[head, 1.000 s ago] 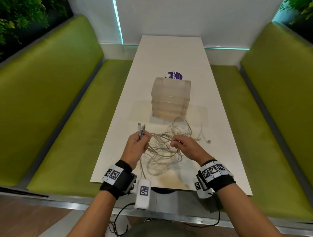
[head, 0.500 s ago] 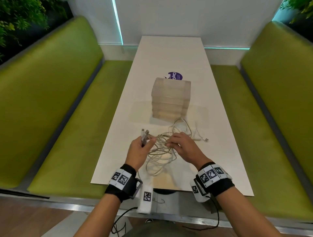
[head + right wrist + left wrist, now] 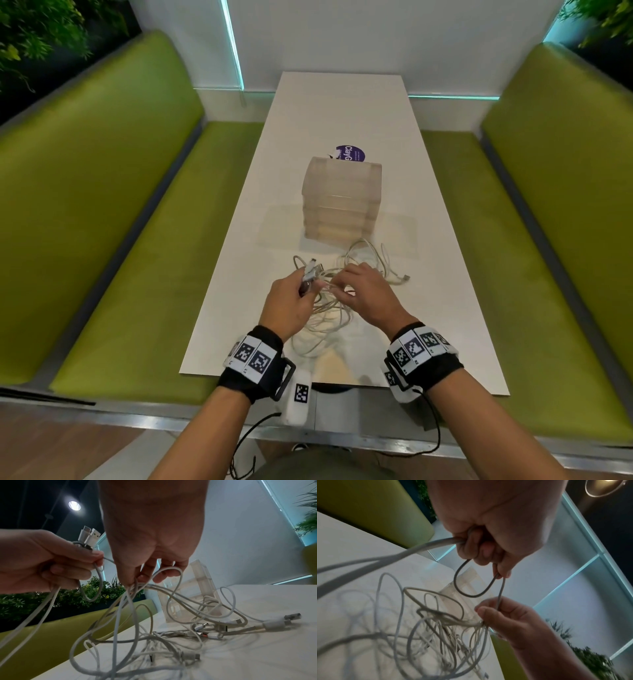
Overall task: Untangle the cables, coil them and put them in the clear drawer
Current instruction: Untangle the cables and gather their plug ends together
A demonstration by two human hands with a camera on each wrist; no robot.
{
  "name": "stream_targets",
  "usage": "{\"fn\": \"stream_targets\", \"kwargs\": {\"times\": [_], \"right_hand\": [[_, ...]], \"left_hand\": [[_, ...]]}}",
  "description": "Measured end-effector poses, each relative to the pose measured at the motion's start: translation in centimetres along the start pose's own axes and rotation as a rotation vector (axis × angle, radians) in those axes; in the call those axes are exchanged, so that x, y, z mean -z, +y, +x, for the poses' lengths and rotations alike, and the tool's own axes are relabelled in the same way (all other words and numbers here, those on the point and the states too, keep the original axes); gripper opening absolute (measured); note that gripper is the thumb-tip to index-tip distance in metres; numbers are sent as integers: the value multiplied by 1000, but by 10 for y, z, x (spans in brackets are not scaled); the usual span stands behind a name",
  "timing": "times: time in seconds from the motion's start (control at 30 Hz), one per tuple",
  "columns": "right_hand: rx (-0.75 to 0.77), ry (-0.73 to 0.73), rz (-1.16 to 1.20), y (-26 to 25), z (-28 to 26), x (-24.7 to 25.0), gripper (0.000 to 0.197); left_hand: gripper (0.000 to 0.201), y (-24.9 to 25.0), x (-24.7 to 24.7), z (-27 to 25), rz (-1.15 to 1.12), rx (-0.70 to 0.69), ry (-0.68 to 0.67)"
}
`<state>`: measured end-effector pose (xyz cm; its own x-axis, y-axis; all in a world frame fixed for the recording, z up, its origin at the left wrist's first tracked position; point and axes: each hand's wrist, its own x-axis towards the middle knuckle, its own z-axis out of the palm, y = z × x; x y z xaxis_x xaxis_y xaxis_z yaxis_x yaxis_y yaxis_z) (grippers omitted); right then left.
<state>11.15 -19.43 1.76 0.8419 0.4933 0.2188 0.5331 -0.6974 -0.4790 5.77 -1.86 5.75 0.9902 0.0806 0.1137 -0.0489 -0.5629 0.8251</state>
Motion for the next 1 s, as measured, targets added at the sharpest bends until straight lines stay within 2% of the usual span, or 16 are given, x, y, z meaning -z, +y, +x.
{"fn": "stream_targets", "kwargs": {"times": [0.2,0.43,0.6,0.7,0.77,0.83,1.0], "right_hand": [[13,39,-85,-4,1,-1,7],[-14,39,-86,-13,4,-1,12],[-90,-2,-76,-4,0,-2,12],[-121,-33,-69,16,-16,-12,11],[-134,-3,-7,29,-25,-17,12],[-137,33,77,30,-25,-17,17],[-63,115,164,9,-13,-10,23]], "left_hand": [[17,1,21,3,-97,33,157],[26,8,31,7,-62,22,291],[22,17,38,8,-61,-24,354],[19,19,63,20,-111,-30,485],[16,22,80,30,-56,-33,453],[17,22,84,35,7,-32,356],[24,10,46,24,40,51,48]]}}
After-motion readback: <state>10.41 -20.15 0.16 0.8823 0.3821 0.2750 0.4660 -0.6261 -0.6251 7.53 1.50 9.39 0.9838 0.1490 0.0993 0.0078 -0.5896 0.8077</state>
